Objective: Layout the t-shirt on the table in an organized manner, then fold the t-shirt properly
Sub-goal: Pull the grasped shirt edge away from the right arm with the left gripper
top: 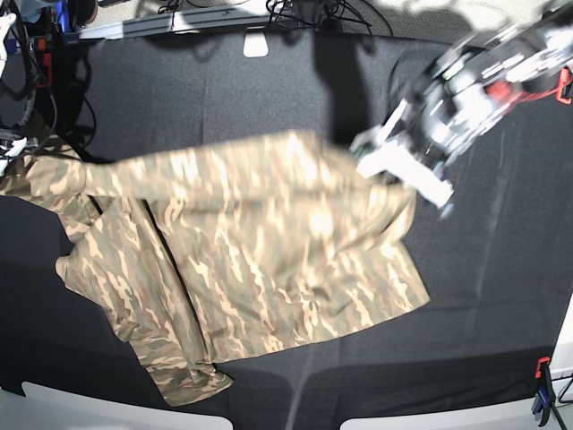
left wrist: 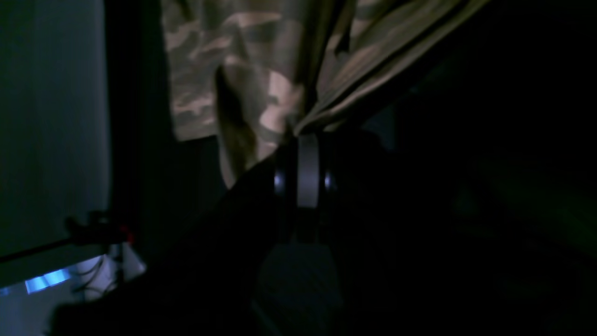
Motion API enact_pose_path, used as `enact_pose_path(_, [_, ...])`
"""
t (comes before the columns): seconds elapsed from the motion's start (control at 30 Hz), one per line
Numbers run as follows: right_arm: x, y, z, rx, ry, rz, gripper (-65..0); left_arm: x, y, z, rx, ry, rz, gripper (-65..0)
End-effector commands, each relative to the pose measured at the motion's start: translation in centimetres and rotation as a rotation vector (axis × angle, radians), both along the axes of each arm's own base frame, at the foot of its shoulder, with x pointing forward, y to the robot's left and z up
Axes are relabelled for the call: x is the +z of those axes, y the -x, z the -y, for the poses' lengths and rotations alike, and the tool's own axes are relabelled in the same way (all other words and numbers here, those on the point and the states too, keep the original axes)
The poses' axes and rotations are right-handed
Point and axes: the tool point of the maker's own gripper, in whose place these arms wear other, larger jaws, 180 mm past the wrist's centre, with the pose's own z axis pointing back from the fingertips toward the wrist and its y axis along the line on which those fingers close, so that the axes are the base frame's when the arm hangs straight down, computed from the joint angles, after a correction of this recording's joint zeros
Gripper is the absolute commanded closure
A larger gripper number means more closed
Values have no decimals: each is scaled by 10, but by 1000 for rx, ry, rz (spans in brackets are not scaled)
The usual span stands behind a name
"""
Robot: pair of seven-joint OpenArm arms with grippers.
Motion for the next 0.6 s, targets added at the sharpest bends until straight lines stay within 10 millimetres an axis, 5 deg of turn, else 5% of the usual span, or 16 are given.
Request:
enact_pose_path(0.0, [16,-5,4,9,45,30,0,14,-3,-5,-6,-1,43,0])
enact_pose_path(0.33, [13,-2,6,-4,43,12,0,-3,34,-59,-18,-145,-49,0])
enact_pose_path(0.57, [0,4,0,-16,9,-8,0,-2,39,-75,-44,-179,-55,0])
